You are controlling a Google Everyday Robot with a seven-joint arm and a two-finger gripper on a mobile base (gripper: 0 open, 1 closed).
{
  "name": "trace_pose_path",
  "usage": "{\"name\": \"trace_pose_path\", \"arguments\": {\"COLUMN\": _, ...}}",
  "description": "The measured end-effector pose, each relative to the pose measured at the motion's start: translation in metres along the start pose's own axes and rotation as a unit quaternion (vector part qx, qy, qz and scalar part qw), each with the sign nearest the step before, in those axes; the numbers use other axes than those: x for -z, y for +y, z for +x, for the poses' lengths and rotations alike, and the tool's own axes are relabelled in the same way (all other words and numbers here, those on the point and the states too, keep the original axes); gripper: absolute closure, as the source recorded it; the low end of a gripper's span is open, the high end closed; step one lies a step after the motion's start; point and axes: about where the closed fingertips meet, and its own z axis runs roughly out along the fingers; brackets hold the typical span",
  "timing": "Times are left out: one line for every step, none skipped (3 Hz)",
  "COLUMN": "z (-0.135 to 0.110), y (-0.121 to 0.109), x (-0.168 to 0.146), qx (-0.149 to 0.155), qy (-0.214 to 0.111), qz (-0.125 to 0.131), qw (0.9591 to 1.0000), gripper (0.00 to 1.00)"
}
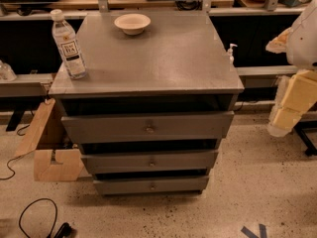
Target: Open top drawer
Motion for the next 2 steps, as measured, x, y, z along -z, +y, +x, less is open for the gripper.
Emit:
{"name": "trace_pose_path", "arguments": {"z": 0.0, "y": 0.0, "x": 0.0, "qx": 0.0, "qy": 0.0, "qz": 0.0, "qw": 1.0, "gripper": 0.0}}
{"name": "trace_pose_path", "arguments": {"z": -0.004, "y": -0.002, "x": -0.012, "qx": 0.0, "qy": -0.004, "qz": 0.001, "qw": 1.0, "gripper": 0.0}}
